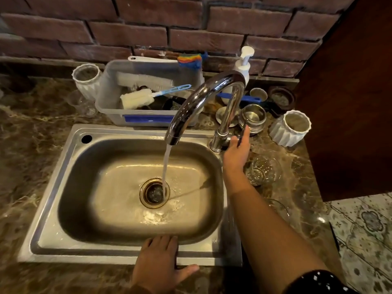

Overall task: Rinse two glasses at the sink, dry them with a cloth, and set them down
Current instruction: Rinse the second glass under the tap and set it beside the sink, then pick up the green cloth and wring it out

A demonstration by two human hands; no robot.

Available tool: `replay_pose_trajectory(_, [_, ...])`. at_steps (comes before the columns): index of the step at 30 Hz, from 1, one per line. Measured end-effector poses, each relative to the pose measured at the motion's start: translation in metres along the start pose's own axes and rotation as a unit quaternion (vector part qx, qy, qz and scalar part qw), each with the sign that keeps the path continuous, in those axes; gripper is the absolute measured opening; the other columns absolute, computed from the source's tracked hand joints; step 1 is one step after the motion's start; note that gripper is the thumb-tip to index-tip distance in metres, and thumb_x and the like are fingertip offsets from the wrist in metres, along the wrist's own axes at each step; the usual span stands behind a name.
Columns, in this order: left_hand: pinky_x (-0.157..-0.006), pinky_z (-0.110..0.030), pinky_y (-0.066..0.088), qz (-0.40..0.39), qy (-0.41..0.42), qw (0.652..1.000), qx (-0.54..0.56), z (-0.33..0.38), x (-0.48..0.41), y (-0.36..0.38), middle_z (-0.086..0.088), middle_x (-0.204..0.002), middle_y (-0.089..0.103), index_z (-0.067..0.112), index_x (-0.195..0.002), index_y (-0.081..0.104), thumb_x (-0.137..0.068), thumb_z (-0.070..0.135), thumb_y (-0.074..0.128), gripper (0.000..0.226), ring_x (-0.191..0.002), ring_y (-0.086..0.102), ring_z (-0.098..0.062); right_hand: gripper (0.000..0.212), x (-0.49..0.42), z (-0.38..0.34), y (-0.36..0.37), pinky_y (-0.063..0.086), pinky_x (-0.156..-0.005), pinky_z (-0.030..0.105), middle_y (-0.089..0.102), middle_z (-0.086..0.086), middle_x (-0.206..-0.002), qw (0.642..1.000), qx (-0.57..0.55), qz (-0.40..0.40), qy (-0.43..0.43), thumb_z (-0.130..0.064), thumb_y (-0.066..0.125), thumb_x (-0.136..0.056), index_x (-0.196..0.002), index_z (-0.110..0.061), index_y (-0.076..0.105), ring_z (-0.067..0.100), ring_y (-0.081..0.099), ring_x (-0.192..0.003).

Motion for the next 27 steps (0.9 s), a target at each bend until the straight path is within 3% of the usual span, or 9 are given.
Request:
replay_pose_trajectory(3, [-0.066, -0.04, 0.063, 0.025, 0.003, 1.0, 0.001, -0.001, 0.001, 0.002, 0.003, -0.084, 0.076, 0.018, -0.087, 0.08, -0.072, 0.093, 0.045, 0.085, -0.076, 0.075, -0.021, 0.052, -0.004, -0.001, -0.001, 0.03, -0.097, 0.021, 0.049, 0.012, -0.14, 0.999, 0.03, -0.008, -0.014, -0.014, 0.044, -0.107, -0.156, -0.024, 0.031, 0.01, 0.042, -0.115])
replay_pose_trajectory(8, [-0.067, -0.041, 0.063, 0.033, 0.0, 0.999, 0.013, -0.002, 0.002, 0.009, 0.003, -0.082, 0.074, 0.019, -0.087, 0.079, -0.079, 0.092, 0.031, 0.088, -0.074, 0.073, -0.02, 0.052, -0.004, -0.002, 0.0, 0.03, -0.097, 0.022, 0.046, 0.013, -0.145, 0.999, 0.04, -0.009, -0.012, -0.013, 0.042, -0.107, -0.157, -0.024, 0.03, 0.019, 0.047, -0.127])
replay_pose_trajectory(11, [-0.065, -0.04, 0.059, 0.005, -0.012, 1.0, 0.024, -0.002, 0.004, 0.009, 0.005, -0.077, 0.07, 0.023, -0.081, 0.075, -0.078, 0.094, 0.033, 0.083, -0.071, 0.069, -0.02, 0.057, 0.0, -0.008, -0.001, 0.035, -0.108, 0.034, 0.043, 0.014, -0.15, 0.998, 0.064, -0.029, -0.002, -0.012, 0.042, -0.107, -0.159, -0.026, 0.023, 0.029, 0.045, -0.136])
replay_pose_trajectory(15, [-0.083, -0.039, 0.049, -0.066, -0.033, 0.996, 0.04, -0.003, 0.007, 0.013, 0.002, -0.095, 0.068, 0.022, -0.096, 0.069, -0.075, 0.1, 0.017, 0.095, -0.093, 0.064, -0.022, 0.062, 0.042, -0.01, -0.009, 0.022, -0.121, 0.037, 0.026, 0.011, -0.164, 0.994, 0.093, -0.06, -0.001, -0.008, 0.046, -0.105, -0.16, -0.02, 0.02, 0.027, 0.025, -0.151])
replay_pose_trajectory(18, [-0.093, -0.04, 0.044, -0.083, -0.04, 0.994, 0.052, -0.001, 0.009, 0.005, -0.002, -0.112, 0.066, 0.021, -0.113, 0.065, -0.075, 0.097, 0.016, 0.099, -0.108, 0.06, -0.024, 0.061, 0.11, -0.003, -0.016, 0.03, -0.119, 0.037, 0.028, 0.007, -0.164, 0.994, 0.072, -0.087, -0.002, -0.014, 0.047, -0.105, -0.159, -0.019, 0.021, 0.026, 0.032, -0.149])
replay_pose_trajectory(20, [-0.096, -0.044, 0.043, -0.091, -0.028, 0.993, 0.067, 0.0, 0.013, -0.006, -0.004, -0.119, 0.067, 0.02, -0.121, 0.063, -0.081, 0.09, 0.029, 0.088, -0.112, 0.06, -0.026, 0.051, 0.159, 0.002, -0.017, 0.041, -0.112, 0.039, 0.045, 0.01, -0.154, 0.987, 0.107, -0.122, -0.014, -0.019, 0.05, -0.104, -0.153, -0.015, 0.037, 0.027, 0.045, -0.14])
replay_pose_trajectory(23, [-0.1, -0.044, 0.044, -0.128, 0.018, 0.981, 0.146, -0.014, 0.024, -0.025, -0.01, -0.123, 0.066, 0.018, -0.13, 0.06, -0.096, 0.055, 0.054, 0.051, -0.116, 0.06, -0.03, 0.023, 0.223, 0.004, -0.006, 0.049, -0.09, 0.031, 0.071, 0.008, -0.117, 0.964, 0.153, -0.212, -0.048, -0.018, 0.053, -0.101, -0.118, -0.014, 0.067, 0.027, 0.064, -0.112])
replay_pose_trajectory(25, [-0.098, -0.045, 0.048, -0.112, 0.03, 0.978, 0.175, -0.046, 0.04, -0.043, -0.01, -0.121, 0.067, 0.018, -0.129, 0.064, -0.099, 0.036, 0.055, 0.036, -0.113, 0.06, -0.03, 0.019, 0.264, 0.001, 0.009, 0.053, -0.083, 0.033, 0.074, 0.002, -0.094, 0.946, 0.156, -0.276, -0.067, -0.014, 0.051, -0.101, -0.1, -0.017, 0.069, 0.024, 0.069, -0.094])
replay_pose_trajectory(27, [-0.095, -0.046, 0.05, -0.075, 0.009, 0.982, 0.172, -0.093, 0.067, -0.059, -0.009, -0.119, 0.069, 0.017, -0.123, 0.067, -0.099, 0.032, 0.054, 0.032, -0.112, 0.062, -0.029, 0.02, 0.305, 0.0, 0.03, 0.054, -0.082, 0.033, 0.072, -0.001, -0.09, 0.917, 0.185, -0.34, -0.093, -0.012, 0.05, -0.1, -0.101, -0.016, 0.069, 0.017, 0.068, -0.085])
Point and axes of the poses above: each hand's wrist, its own x-axis away from the middle knuckle, its own y-axis out of the palm, z = x × y, the point moved 5 cm from there along -x, towards the middle knuckle
